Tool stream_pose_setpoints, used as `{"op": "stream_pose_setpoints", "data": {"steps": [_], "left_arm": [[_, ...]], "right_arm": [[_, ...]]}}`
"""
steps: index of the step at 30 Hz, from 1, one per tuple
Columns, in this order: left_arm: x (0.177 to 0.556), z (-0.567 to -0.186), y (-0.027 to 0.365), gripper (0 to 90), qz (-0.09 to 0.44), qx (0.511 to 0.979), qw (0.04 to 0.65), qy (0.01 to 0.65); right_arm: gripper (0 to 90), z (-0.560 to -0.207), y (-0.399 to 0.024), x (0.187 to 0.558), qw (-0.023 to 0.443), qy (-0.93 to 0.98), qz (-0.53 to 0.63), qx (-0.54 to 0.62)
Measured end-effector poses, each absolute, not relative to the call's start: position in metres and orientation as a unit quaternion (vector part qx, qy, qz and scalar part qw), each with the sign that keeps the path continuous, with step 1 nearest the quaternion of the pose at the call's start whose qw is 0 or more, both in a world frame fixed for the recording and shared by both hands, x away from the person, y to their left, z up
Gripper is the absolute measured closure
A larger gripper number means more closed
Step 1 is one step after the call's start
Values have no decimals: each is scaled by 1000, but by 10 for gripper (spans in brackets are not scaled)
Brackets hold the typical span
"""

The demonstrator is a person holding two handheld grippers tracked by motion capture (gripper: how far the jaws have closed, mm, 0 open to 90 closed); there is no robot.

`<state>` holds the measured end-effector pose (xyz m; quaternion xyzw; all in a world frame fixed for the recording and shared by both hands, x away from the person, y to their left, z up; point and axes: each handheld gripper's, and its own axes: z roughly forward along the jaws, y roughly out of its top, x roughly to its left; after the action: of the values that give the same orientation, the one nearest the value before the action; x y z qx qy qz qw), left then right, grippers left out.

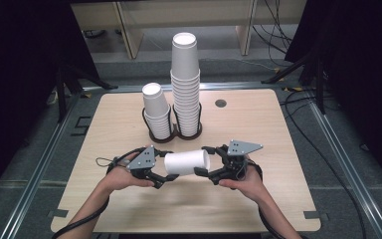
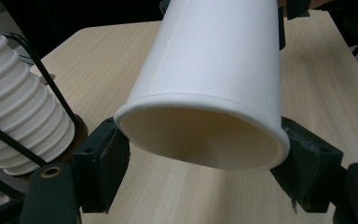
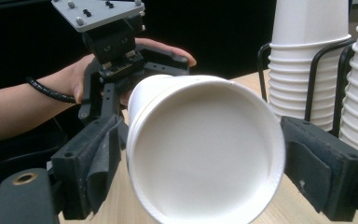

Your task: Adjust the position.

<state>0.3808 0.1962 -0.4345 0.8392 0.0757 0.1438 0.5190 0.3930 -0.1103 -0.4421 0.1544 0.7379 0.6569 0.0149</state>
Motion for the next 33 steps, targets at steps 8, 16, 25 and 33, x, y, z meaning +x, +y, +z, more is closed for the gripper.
{"op": "stream_pose_setpoints", "data": {"steps": [8, 16, 25, 33], "left_arm": [[381, -427, 198, 244, 161, 866, 469, 66], [382, -413, 196, 242, 175, 891, 417, 45], [384, -406, 194, 241, 181, 913, 365, 25], [383, -401, 191, 241, 189, 929, 317, 10]], "right_arm": [[150, -441, -112, 392, 33, 752, 641, 150], [149, -443, -115, 389, 42, 758, 630, 165], [150, -445, -116, 388, 40, 770, 615, 168], [150, -444, -116, 388, 51, 777, 607, 157]]}}
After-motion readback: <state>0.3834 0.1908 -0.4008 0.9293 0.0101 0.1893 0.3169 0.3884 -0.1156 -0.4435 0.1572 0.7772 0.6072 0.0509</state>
